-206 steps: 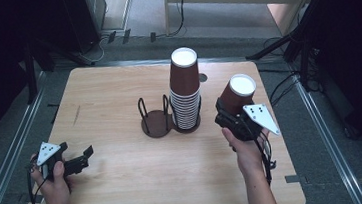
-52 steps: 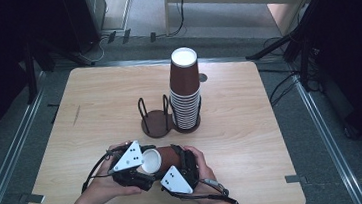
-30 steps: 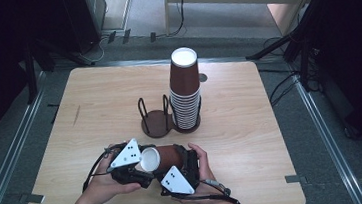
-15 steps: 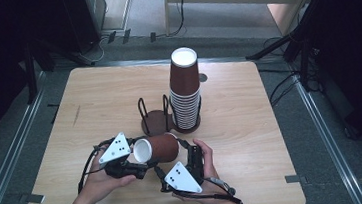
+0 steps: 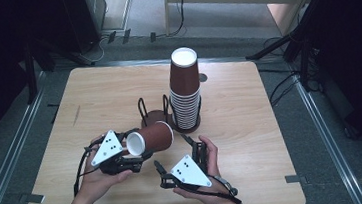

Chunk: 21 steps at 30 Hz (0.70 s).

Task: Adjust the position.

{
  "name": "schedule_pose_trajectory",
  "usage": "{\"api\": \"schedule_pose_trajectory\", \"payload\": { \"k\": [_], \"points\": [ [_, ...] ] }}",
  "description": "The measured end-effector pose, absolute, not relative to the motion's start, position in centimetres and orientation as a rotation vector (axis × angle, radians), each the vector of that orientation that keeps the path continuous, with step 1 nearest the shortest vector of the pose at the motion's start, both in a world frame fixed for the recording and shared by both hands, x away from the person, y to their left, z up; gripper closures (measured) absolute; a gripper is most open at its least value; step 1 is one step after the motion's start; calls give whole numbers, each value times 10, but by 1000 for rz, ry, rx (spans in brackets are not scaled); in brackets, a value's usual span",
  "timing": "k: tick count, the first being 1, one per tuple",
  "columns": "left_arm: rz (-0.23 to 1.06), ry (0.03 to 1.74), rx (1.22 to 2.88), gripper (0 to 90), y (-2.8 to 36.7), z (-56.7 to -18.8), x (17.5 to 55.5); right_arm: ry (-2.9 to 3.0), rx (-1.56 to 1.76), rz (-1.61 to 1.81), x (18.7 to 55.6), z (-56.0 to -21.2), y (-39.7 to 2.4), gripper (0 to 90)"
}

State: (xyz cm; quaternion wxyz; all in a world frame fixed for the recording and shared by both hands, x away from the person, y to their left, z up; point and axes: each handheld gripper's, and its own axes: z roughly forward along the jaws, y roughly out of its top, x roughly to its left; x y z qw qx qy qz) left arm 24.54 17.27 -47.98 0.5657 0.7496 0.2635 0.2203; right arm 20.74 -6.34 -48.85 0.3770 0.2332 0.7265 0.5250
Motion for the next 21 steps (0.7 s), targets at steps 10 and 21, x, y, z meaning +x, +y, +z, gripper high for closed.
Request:
{"api": "schedule_pose_trajectory", "payload": {
  "k": [10,21],
  "points": [
    [520,641,1661,220,179,-478,246,1805,778,1417,216,-481,-73,0],
    [518,618,1562,221,176,-484,244,1766,1058,1469,220,-471,-86,8]
  ]
}}
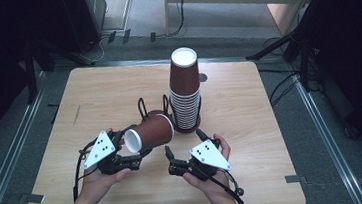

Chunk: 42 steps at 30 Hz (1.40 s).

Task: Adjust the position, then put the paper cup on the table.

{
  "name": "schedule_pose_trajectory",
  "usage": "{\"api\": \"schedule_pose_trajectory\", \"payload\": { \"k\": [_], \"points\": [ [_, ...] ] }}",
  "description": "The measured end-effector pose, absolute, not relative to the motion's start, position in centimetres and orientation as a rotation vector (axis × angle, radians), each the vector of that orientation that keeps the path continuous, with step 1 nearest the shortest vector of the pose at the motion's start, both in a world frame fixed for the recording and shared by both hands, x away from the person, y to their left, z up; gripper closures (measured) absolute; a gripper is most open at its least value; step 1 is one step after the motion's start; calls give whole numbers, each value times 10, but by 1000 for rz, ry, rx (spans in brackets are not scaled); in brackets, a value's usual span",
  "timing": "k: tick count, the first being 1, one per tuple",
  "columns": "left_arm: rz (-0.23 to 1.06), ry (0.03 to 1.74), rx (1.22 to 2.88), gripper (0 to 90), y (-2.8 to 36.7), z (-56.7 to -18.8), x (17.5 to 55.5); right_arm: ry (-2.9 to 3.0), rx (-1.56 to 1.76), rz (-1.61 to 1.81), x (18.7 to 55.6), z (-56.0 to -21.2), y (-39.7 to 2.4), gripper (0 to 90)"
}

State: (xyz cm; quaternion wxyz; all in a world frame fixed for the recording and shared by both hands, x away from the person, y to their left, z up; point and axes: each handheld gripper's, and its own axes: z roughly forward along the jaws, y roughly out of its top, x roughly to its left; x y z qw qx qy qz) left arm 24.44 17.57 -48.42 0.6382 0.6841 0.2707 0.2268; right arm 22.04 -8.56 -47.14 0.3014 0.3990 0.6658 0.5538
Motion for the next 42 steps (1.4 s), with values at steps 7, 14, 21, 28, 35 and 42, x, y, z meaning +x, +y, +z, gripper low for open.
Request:
{"api": "schedule_pose_trajectory", "payload": {
  "k": [7,14,21,28,35,42],
  "points": [
    [513,610,1526,220,172,-485,243,1701,1328,1566,220,-464,-89,0],
    [524,606,1521,221,168,-488,242,1551,1606,1665,221,-473,-92,0],
    [530,610,1495,221,166,-489,241,1418,1754,1765,216,-474,-89,0],
    [515,591,1471,222,159,-491,239,1179,1969,1830,208,-471,-81,0],
    [498,575,1469,222,149,-493,239,982,2214,1991,208,-477,-81,0],
    [501,565,1480,222,143,-494,237,903,2326,2095,210,-480,-81,0]
  ]
}}
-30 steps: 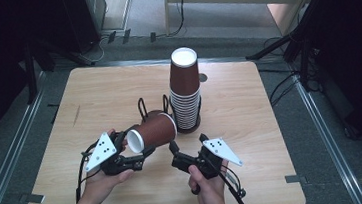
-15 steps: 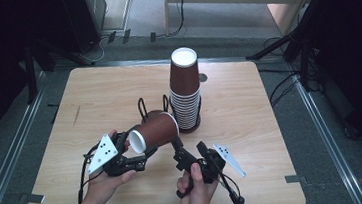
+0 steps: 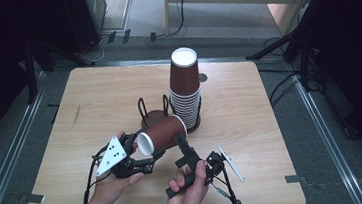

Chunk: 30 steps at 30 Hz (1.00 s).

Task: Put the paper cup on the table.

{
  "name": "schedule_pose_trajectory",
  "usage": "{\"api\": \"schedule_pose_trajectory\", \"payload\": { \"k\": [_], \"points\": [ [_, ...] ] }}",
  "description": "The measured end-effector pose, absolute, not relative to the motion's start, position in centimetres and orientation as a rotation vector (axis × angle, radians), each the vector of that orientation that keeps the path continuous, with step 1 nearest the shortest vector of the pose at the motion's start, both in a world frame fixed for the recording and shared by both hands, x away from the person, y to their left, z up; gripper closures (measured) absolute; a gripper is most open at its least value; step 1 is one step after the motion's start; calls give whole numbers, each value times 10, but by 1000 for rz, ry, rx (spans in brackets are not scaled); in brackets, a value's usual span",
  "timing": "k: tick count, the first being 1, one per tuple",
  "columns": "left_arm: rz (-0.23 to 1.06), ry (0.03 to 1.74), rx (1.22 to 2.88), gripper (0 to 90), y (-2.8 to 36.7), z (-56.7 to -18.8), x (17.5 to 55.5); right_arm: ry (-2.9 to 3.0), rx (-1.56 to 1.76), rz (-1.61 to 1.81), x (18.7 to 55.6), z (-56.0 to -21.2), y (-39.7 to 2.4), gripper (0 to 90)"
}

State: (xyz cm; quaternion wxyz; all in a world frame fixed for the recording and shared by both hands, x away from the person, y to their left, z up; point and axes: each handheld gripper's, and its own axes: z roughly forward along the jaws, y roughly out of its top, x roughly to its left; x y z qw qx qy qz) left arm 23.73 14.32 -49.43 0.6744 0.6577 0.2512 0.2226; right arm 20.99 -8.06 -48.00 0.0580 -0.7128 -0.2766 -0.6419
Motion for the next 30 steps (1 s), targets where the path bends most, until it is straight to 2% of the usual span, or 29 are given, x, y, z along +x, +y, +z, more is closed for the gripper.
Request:
{"api": "schedule_pose_trajectory", "payload": {
  "k": [30],
  "points": [
    [511,520,1492,226,127,-500,230,-495,-2048,-1697,224,-489,-82,0]
  ]
}}
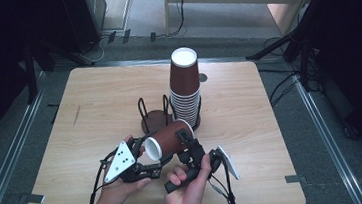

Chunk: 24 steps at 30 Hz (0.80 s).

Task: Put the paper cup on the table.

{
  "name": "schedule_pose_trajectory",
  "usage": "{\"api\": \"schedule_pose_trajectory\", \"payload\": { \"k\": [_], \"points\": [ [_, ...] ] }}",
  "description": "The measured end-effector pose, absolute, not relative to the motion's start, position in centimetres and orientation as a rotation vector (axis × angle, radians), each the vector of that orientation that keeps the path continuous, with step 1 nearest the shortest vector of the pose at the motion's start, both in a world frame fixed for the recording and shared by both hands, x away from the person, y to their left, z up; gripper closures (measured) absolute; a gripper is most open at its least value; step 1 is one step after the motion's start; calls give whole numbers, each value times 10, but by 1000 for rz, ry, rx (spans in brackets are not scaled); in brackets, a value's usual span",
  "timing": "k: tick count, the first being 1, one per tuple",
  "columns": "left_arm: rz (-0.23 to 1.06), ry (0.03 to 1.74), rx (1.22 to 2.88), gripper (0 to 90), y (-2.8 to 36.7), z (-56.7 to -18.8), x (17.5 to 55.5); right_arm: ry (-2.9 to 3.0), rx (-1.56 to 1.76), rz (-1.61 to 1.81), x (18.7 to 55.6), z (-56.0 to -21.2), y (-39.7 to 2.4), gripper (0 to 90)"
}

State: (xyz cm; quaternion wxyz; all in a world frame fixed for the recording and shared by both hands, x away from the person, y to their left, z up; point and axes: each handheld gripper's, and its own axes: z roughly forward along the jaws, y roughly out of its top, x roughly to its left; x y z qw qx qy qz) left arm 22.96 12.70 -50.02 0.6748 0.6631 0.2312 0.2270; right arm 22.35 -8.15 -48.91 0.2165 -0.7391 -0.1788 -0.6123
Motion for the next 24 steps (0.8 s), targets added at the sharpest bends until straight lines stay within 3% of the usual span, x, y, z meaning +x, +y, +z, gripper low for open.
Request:
{"api": "schedule_pose_trajectory", "payload": {
  "k": [24],
  "points": [
    [496,468,1499,226,123,-501,226,-432,-1978,-1634,235,-496,-84,0]
  ]
}}
